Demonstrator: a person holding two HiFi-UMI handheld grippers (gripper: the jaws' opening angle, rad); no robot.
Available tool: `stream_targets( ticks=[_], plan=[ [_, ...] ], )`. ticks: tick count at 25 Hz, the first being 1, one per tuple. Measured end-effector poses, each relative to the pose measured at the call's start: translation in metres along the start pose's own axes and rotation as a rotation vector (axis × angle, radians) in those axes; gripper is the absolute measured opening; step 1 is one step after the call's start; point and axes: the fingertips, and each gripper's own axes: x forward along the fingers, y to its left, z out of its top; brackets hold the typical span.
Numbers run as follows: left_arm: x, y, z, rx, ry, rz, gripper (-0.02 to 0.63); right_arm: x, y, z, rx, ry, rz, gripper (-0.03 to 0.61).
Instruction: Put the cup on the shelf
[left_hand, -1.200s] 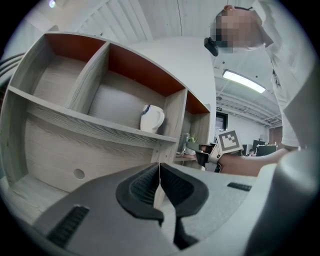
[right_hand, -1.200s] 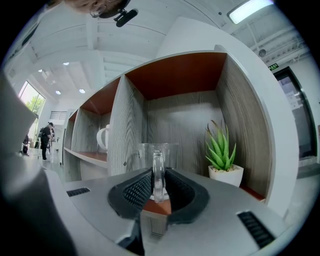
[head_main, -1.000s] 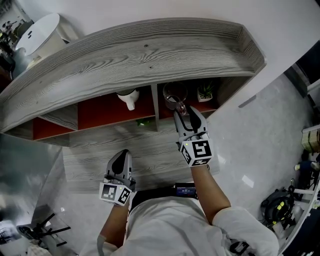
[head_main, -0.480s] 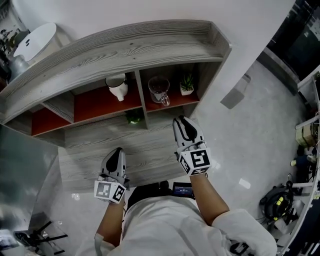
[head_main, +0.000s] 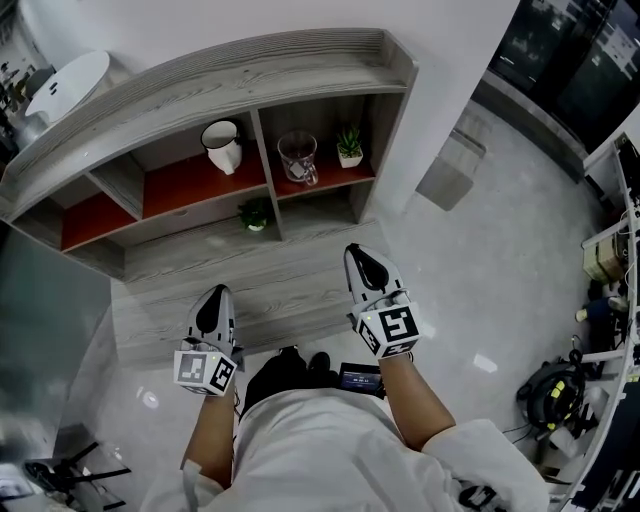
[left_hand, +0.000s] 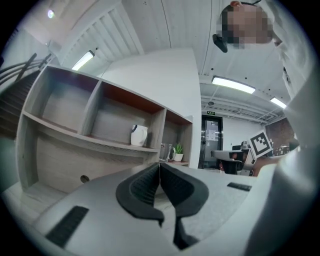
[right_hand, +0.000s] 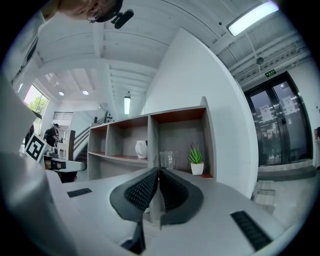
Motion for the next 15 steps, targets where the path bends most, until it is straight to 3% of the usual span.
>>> stream_targets(
  ticks=[8,15],
  plan=[
    [-0.024,0.000,0.020,0.038,0.003,-0.018,0.012,-0.039,0.029,0.001,0.027,0.001,0.048,0.040],
    [-0.080,-0.009,0.036,0.108,-0.018,-0.048,0.012,-0.093,0.067,0.016,-0.027,-0.021,-0.011,0.040]
  ],
)
